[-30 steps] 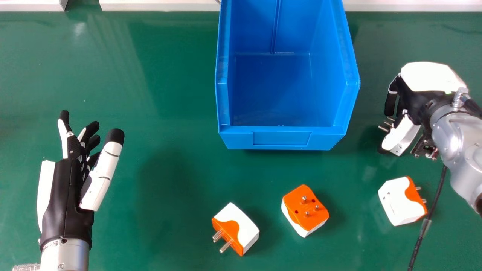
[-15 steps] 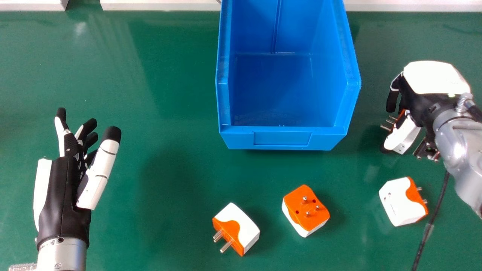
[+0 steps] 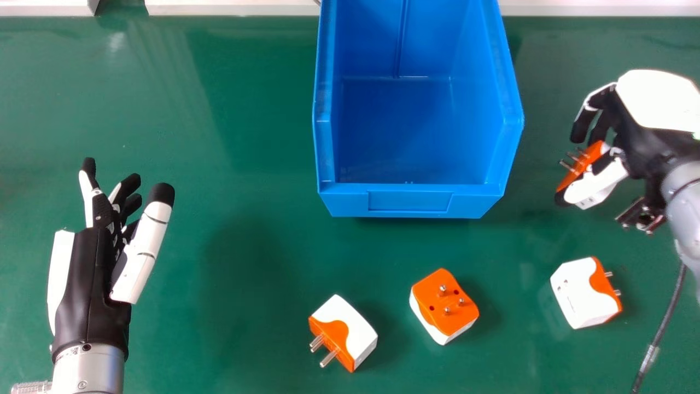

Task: Pick all objects and put in blue box

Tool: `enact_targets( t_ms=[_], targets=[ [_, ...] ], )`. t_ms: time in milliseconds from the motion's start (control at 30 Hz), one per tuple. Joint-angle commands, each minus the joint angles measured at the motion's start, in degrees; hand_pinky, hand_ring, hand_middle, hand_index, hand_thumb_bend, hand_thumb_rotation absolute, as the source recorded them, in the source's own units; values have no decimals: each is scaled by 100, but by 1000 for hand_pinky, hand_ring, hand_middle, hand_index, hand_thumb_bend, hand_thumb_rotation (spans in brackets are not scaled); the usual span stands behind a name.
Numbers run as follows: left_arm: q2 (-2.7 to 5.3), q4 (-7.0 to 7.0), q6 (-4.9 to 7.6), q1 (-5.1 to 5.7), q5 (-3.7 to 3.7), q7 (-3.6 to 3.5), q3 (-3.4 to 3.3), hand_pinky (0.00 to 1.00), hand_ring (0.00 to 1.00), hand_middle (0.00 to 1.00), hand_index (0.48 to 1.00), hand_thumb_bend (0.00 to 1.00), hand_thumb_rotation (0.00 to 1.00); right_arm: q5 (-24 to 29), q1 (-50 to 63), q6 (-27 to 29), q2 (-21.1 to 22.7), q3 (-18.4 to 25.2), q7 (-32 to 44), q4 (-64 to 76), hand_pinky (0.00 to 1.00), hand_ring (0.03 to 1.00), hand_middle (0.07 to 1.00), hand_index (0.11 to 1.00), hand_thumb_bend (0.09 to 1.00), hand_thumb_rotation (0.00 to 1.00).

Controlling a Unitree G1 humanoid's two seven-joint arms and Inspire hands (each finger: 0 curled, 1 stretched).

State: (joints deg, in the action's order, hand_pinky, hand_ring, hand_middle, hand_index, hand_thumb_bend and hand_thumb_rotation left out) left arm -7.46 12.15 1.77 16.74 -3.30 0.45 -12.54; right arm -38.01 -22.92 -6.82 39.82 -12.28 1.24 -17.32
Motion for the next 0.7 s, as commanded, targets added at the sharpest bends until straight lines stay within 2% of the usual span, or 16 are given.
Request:
enact_targets(
  t_ms=[0, 133, 233, 467, 667],
  targets=[
    [-49, 114, 13, -7, 41, -5, -48, 876, 921, 931, 912, 637, 767, 20, 171, -35, 208, 303, -30, 431, 301, 429, 532, 517, 491, 0],
    [-36, 131, -27, -27, 77, -17, -63, 876, 921, 931, 912, 634, 756, 352, 607, -73, 170, 795, 139, 1096, 296, 420, 540, 526, 489, 0],
    [-50, 128, -57, -41, 96, -28, -66, 878, 921, 933, 912, 629, 748, 584, 1028, -100, 151, 1173, 283, 1816, 310, 438, 534, 497, 492, 0],
    [-64, 165, -121, -69, 120, -42, -71, 882, 925, 938, 915, 604, 741, 605, 2076, -399, 195, 1855, 881, 3646, 298, 435, 540, 531, 489, 0],
    [-61, 134, -149, -135, 156, -43, -84, 883, 926, 939, 916, 595, 729, 728, 2694, -542, -112, 2234, 1157, 4737, 299, 431, 533, 548, 487, 0]
  ],
)
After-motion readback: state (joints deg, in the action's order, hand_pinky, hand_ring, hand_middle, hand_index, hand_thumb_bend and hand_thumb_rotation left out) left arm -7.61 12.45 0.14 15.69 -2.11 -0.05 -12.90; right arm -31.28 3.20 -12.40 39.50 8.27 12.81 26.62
